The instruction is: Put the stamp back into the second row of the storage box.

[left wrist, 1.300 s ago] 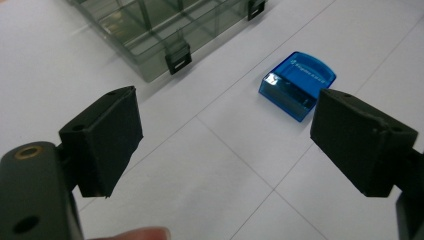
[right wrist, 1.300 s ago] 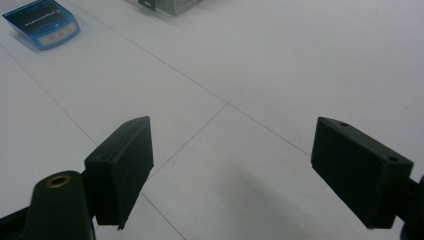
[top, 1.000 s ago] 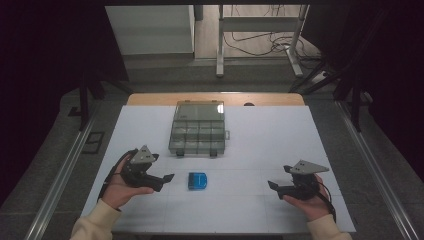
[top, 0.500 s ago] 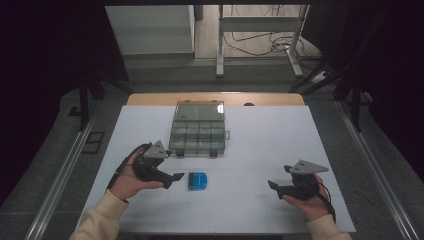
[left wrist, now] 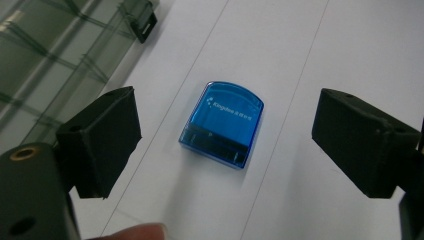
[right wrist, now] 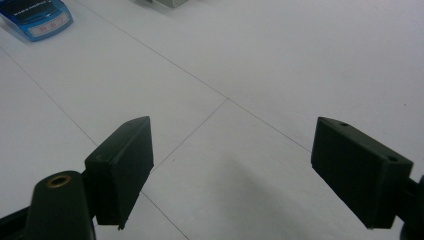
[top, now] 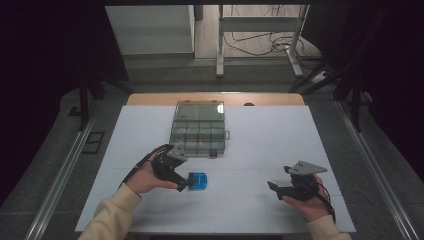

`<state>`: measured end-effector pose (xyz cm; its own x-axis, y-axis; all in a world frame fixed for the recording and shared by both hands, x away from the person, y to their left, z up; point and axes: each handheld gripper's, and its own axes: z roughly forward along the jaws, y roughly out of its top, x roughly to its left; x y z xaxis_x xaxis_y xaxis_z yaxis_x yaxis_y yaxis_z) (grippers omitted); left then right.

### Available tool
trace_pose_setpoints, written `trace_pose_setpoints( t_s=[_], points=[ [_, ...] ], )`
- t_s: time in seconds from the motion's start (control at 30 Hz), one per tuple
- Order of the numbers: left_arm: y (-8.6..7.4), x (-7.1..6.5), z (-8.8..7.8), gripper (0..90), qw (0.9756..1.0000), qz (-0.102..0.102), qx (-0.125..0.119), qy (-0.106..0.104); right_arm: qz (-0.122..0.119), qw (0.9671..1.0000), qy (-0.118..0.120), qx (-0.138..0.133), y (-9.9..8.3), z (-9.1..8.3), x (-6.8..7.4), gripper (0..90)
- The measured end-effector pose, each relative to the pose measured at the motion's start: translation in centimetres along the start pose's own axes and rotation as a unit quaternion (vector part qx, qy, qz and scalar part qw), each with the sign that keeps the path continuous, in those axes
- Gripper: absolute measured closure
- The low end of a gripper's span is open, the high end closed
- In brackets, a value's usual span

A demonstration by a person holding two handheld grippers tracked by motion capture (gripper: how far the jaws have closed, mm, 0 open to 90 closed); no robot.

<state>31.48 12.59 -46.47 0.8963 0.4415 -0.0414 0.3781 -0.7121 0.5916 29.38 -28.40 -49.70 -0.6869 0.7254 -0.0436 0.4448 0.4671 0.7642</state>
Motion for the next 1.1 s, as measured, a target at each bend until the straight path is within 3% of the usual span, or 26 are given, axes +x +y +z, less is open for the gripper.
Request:
trace_pose_setpoints(
  t_s=[0.33, 0.6, 0.8, 0.83, 0.93, 1.1],
  points=[
    [0.6, 0.5, 3.4, 11.4, 0.9982, 0.009, 0.054, -0.023, -0.002, 1.0, -0.001, 0.005, 0.0, 0.1, 0.0, 17.3],
    [0.5, 0.3, 5.9, 12.4, 0.9945, 0.031, 0.094, -0.033, -0.003, 1.0, -0.002, 0.009, -0.1, 0.2, 0.0, 17.3],
    [0.4, -0.1, 6.7, 18.6, 0.9928, 0.051, 0.106, -0.019, -0.004, 0.9999, -0.002, 0.01, -0.1, 0.2, 0.1, 17.3],
    [0.3, -0.3, 6.8, 21.0, 0.9924, 0.057, 0.109, -0.009, -0.004, 0.9999, -0.002, 0.01, -0.1, 0.2, 0.1, 17.2],
    [0.3, -0.3, 6.7, 24.8, 0.9924, 0.066, 0.103, -0.013, -0.005, 0.9999, -0.002, 0.011, -0.1, 0.2, 0.1, 17.2],
    [0.2, -0.4, 6.5, 38.7, 0.9921, 0.077, 0.096, -0.023, -0.005, 0.9999, -0.002, 0.013, -0.1, 0.2, 0.1, 17.2]
  ],
)
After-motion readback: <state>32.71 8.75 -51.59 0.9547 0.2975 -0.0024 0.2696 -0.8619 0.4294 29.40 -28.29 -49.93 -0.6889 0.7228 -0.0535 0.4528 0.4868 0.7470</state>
